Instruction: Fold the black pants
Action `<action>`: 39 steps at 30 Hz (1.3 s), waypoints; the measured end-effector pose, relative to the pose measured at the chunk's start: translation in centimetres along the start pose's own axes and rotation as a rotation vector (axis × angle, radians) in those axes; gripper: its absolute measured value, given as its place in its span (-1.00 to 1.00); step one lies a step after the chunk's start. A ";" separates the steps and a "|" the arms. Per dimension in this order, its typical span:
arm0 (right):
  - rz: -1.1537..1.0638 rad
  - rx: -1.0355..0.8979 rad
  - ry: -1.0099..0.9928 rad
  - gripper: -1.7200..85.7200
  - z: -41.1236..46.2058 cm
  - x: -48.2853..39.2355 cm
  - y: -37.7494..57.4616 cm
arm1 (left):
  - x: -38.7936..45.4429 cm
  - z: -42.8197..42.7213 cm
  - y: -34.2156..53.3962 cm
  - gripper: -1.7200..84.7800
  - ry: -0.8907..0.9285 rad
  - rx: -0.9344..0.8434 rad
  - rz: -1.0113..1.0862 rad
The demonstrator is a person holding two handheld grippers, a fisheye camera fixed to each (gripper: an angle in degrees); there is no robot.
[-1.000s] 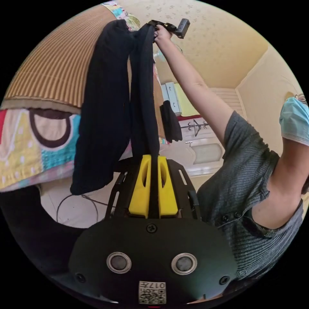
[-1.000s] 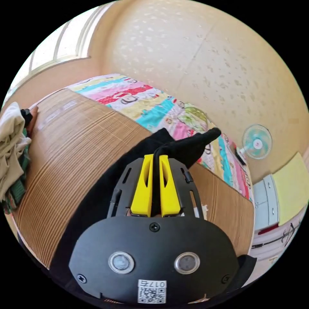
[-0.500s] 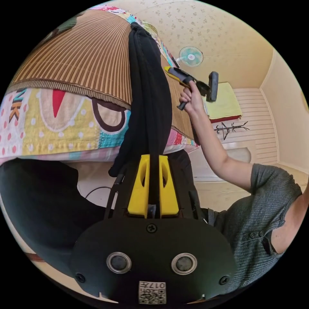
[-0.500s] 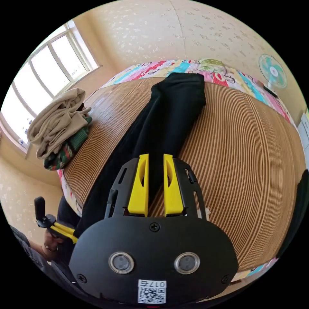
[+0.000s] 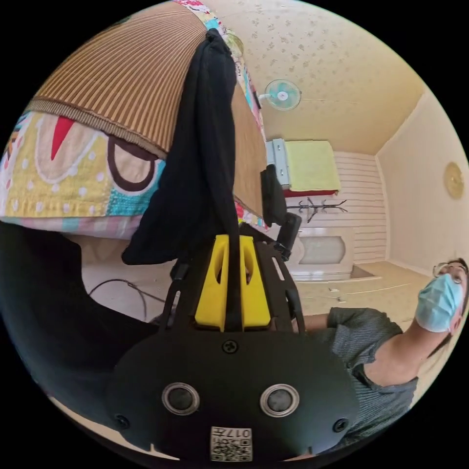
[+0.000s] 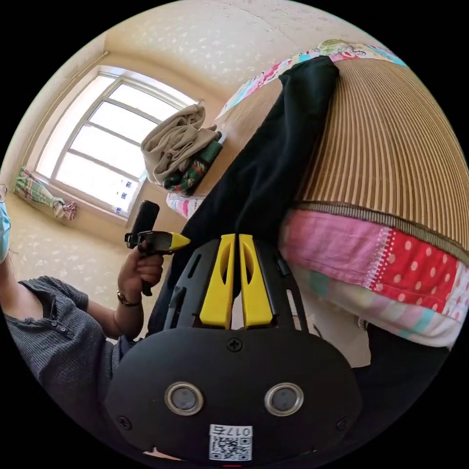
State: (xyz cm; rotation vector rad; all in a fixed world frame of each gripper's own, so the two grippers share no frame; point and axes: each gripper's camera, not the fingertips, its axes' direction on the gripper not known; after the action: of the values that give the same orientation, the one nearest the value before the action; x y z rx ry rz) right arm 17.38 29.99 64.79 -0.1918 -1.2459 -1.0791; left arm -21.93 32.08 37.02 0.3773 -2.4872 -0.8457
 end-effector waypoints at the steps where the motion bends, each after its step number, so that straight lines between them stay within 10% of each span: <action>1: -0.020 0.027 -0.012 -0.91 -0.8 -0.6 -0.1 | 1.8 -0.9 0.2 -0.87 0.081 0.031 0.054; 6: -0.177 0.241 -0.270 -0.93 -5.7 -2.4 0.3 | 8.3 -4.6 2.6 -0.87 -0.055 0.096 0.313; 10: -0.052 -0.131 -0.047 -0.94 1.6 0.0 0.9 | 5.1 -0.9 3.6 -0.86 -0.537 -0.093 0.128; 14: -0.209 -0.366 -0.033 -0.95 6.6 -0.6 4.1 | 0.9 0.7 4.9 -0.85 -0.484 -0.084 -0.025; 39: 0.133 -0.118 0.000 -0.85 3.5 8.5 4.0 | 1.6 4.9 -0.2 -0.94 -0.611 -0.032 0.113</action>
State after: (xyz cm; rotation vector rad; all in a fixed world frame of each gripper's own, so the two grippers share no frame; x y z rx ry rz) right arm 17.38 29.64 74.82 -0.3598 -1.1538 -1.0376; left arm -25.82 33.74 34.11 -0.0511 -3.0030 -1.0753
